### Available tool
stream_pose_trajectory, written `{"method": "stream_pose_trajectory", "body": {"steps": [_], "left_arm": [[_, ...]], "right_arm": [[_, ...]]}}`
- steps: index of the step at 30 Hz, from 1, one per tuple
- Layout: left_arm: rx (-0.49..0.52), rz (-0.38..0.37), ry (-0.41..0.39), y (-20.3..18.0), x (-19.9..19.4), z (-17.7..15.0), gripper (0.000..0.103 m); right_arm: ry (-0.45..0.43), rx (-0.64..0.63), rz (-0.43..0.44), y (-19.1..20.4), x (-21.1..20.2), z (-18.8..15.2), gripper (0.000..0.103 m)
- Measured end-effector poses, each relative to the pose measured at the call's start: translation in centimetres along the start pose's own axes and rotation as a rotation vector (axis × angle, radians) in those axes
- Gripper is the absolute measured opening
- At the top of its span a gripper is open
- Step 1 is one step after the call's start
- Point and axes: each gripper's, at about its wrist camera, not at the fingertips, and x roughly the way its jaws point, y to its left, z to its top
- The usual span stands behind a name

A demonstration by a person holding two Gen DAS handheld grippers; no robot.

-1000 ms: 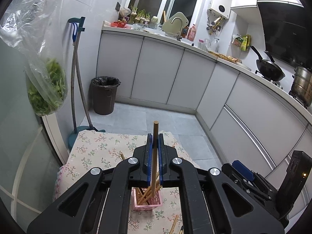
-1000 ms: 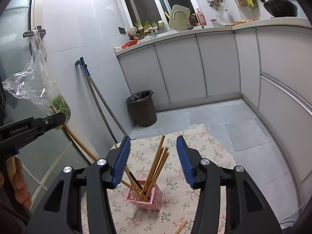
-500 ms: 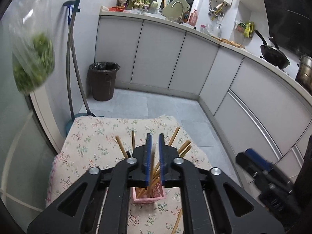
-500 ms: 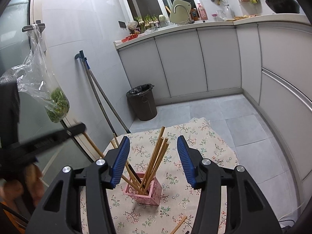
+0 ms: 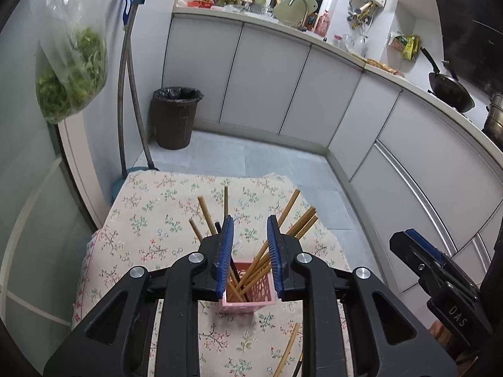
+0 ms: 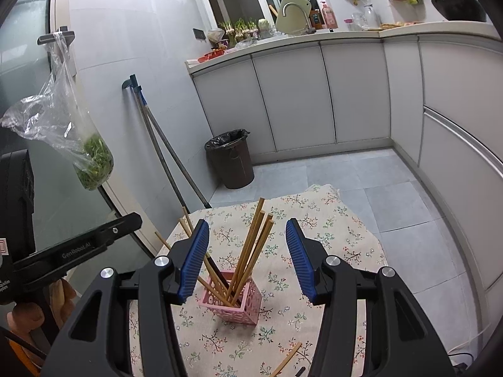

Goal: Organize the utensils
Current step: 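Lower both chopsticks into the pink holder and open both tools, then withdraw both tools from the pink holder toward the last chopsticks on the cloth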

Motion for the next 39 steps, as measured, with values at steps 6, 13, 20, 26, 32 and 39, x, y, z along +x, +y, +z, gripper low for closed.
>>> {"method": "stream_pose_trajectory", "body": {"steps": [6, 13, 20, 26, 32, 39], "left_arm": [[-0.007, 0.004, 0.046, -0.1, 0.8, -2.2, 0.033], [0.018, 0.016, 0.069, -0.7, 0.9, -3.8, 0.038], [0.042, 0.012, 0.058, -1.5, -0.1, -4.7, 0.051], [0.042, 0.014, 0.06, -1.5, -0.8, -5.8, 0.061], [0.045, 0.017, 0.062, -1.6, -1.4, -6.9, 0.071], [0.065, 0.018, 0.092, -2.3, -1.2, -8.1, 0.083]], "right_arm": [[0.009, -0.013, -0.025, 0.2, -0.1, -0.9, 0.06], [0.046, -0.014, -0.068, -0.2, -0.1, -2.5, 0.065], [0.06, -0.012, -0.116, -0.4, -0.6, -3.7, 0.073], [0.042, 0.023, -0.208, -1.3, -1.2, -4.7, 0.081], [0.067, 0.051, -0.251, -2.0, -1.2, -5.8, 0.088], [0.092, 0.061, -0.265, -2.5, -1.8, -7.2, 0.092]]}}
